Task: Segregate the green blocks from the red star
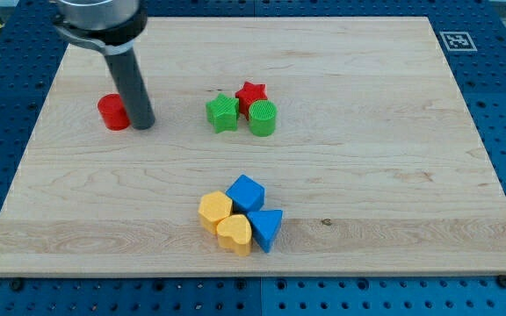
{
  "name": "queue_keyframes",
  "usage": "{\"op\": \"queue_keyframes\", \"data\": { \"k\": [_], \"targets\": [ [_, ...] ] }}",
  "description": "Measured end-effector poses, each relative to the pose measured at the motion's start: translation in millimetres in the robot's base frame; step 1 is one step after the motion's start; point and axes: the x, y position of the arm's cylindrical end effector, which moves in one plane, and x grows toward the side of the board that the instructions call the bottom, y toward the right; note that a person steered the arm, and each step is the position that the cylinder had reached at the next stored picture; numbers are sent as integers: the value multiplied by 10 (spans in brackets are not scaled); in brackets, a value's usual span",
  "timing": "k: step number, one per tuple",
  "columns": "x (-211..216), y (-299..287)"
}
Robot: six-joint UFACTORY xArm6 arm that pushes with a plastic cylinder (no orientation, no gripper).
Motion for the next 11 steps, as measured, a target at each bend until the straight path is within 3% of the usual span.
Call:
{"op": "queue_keyframes", "data": {
  "k": [7,11],
  "targets": [
    [-126,1355],
    [-132,1666]
  ]
}}
